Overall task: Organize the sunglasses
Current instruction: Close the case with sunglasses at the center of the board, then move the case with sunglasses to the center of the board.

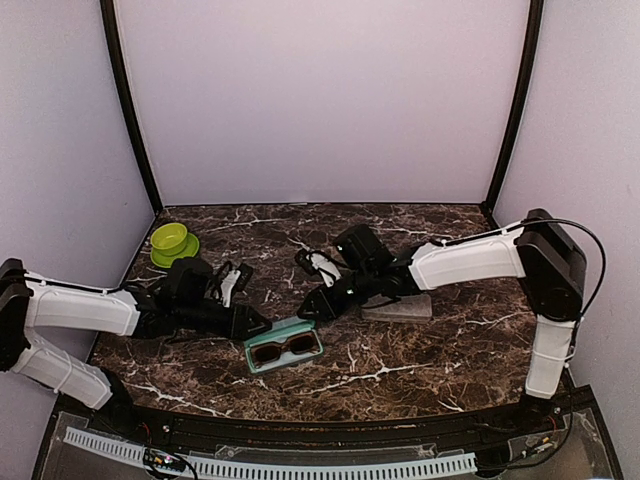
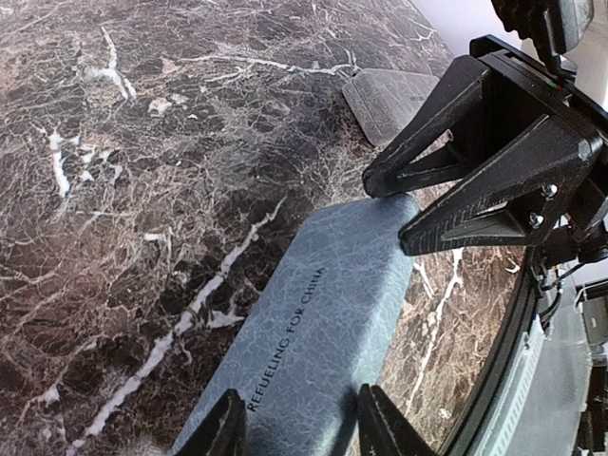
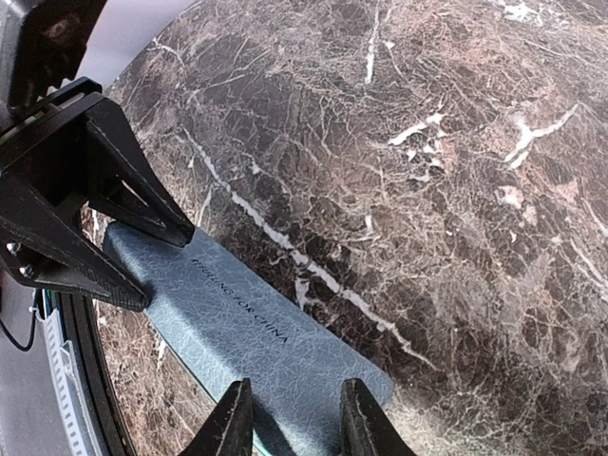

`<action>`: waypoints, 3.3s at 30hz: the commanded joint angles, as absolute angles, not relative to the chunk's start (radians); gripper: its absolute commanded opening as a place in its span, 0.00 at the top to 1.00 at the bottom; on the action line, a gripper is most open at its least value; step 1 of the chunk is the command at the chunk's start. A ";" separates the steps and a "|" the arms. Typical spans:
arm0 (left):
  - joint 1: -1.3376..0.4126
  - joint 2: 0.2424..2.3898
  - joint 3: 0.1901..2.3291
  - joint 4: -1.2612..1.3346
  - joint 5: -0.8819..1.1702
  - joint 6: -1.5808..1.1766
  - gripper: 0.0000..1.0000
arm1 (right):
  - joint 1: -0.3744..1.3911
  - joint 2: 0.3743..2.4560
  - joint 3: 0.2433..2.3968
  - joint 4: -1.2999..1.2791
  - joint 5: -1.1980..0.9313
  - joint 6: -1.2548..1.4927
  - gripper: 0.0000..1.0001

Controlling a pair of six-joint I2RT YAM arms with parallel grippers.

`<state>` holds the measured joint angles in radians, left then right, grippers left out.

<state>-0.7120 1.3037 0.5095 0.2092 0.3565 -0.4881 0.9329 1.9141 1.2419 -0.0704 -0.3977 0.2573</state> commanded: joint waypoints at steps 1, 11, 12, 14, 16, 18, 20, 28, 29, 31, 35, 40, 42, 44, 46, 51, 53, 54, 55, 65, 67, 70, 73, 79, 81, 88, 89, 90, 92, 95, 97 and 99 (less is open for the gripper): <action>-0.775 1.276 0.473 0.157 0.269 -0.479 0.59 | 0.981 1.917 1.186 -0.059 -0.353 0.257 0.69; -0.858 1.256 0.419 0.158 0.182 -0.517 0.59 | 0.994 1.889 1.111 -0.025 -0.345 0.280 0.69; -0.864 1.256 0.418 0.157 0.175 -0.518 0.59 | 0.995 1.885 1.105 -0.021 -0.342 0.283 0.69; -0.875 1.257 0.413 0.158 0.168 -0.522 0.59 | 0.997 1.879 1.092 -0.013 -0.337 0.289 0.70; -0.884 1.263 0.411 0.166 0.170 -0.522 0.59 | 0.999 1.876 1.081 -0.012 -0.332 0.294 0.69; -0.893 1.271 0.412 0.162 0.168 -0.521 0.59 | 1.001 1.871 1.074 -0.014 -0.326 0.297 0.70; -0.903 1.276 0.411 0.161 0.166 -0.523 0.58 | 1.005 1.865 1.065 -0.015 -0.322 0.300 0.69; -0.951 1.256 0.413 0.129 0.122 -0.523 0.52 | 1.008 1.839 1.027 -0.007 -0.318 0.315 0.68; -0.956 1.244 0.418 0.113 0.109 -0.516 0.49 | 1.008 1.831 1.022 -0.008 -0.310 0.316 0.68; -0.969 1.215 0.427 0.082 0.081 -0.496 0.43 | 1.008 1.806 1.010 -0.021 -0.294 0.320 0.65; -0.992 1.127 0.439 -0.018 -0.019 -0.466 0.32 | 1.008 1.749 0.981 -0.042 -0.261 0.330 0.51; -0.996 1.036 0.423 -0.116 -0.081 -0.486 0.25 | 1.009 1.722 0.948 -0.048 -0.258 0.343 0.41; -0.997 1.021 0.403 -0.128 -0.082 -0.527 0.23 | 1.009 1.732 0.944 -0.041 -0.264 0.345 0.40; -1.003 1.011 0.369 -0.115 -0.071 -0.559 0.21 | 1.011 1.745 0.947 -0.037 -0.257 0.347 0.40; -1.014 1.009 0.347 -0.105 -0.071 -0.589 0.19 | 1.012 1.764 0.964 -0.044 -0.248 0.340 0.39; -1.045 1.050 0.317 -0.066 -0.089 -0.614 0.17 | 1.021 1.818 1.023 -0.070 -0.239 0.303 0.37; -1.054 1.085 0.310 -0.029 -0.090 -0.612 0.17 | 1.022 1.847 1.051 -0.088 -0.244 0.284 0.36; -1.057 1.103 0.313 -0.022 -0.095 -0.611 0.17 | 1.023 1.860 1.065 -0.099 -0.242 0.275 0.37; -1.060 1.122 0.320 -0.017 -0.098 -0.604 0.17 | 1.024 1.871 1.079 -0.108 -0.241 0.265 0.37; -1.073 1.302 0.443 -0.005 -0.143 -0.494 0.36 | 1.033 1.903 1.115 -0.120 -0.235 0.254 0.45; -1.072 1.334 0.478 -0.028 -0.177 -0.477 0.40 | 1.037 1.902 1.112 -0.109 -0.236 0.261 0.46; -1.071 1.387 0.525 -0.035 -0.231 -0.445 0.43 | 1.040 1.899 1.107 -0.093 -0.216 0.274 0.47; -1.038 1.455 0.592 -0.058 -0.242 -0.419 0.44 | 1.038 1.902 1.126 -0.092 -0.193 0.280 0.50; -0.957 1.526 0.676 -0.034 -0.191 -0.323 0.45 | 0.995 1.913 1.169 -0.089 -0.180 0.288 0.54; -0.933 1.549 0.713 -0.035 -0.175 -0.306 0.45 | 0.981 1.913 1.186 -0.089 -0.186 0.284 0.54; -0.913 1.631 0.830 -0.071 -0.196 -0.249 0.38 | 0.941 1.921 1.216 -0.114 -0.187 0.264 0.54; -0.914 1.631 0.834 -0.075 -0.197 -0.246 0.36 | 0.934 1.909 1.208 -0.115 -0.179 0.263 0.53; -0.915 1.627 0.834 -0.075 -0.199 -0.243 0.34 | 0.926 1.890 1.197 -0.113 -0.173 0.265 0.51; -0.914 1.607 0.828 -0.080 -0.215 -0.238 0.27 | 0.912 1.848 1.170 -0.121 -0.156 0.266 0.42; -0.913 1.569 0.829 -0.111 -0.240 -0.219 0.20 | 0.892 1.770 1.136 -0.170 -0.101 0.259 0.32; -0.907 1.543 0.831 -0.135 -0.250 -0.204 0.17 | 0.873 1.715 1.113 -0.217 -0.062 0.254 0.26; -0.898 1.519 0.837 -0.164 -0.256 -0.194 0.15 | 0.849 1.656 1.096 -0.263 -0.020 0.256 0.22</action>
<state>-0.9115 1.5974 0.8043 -0.1055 -0.2253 -0.2337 0.8921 1.7798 1.1255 -0.1959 -0.1112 0.2626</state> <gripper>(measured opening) 0.835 0.747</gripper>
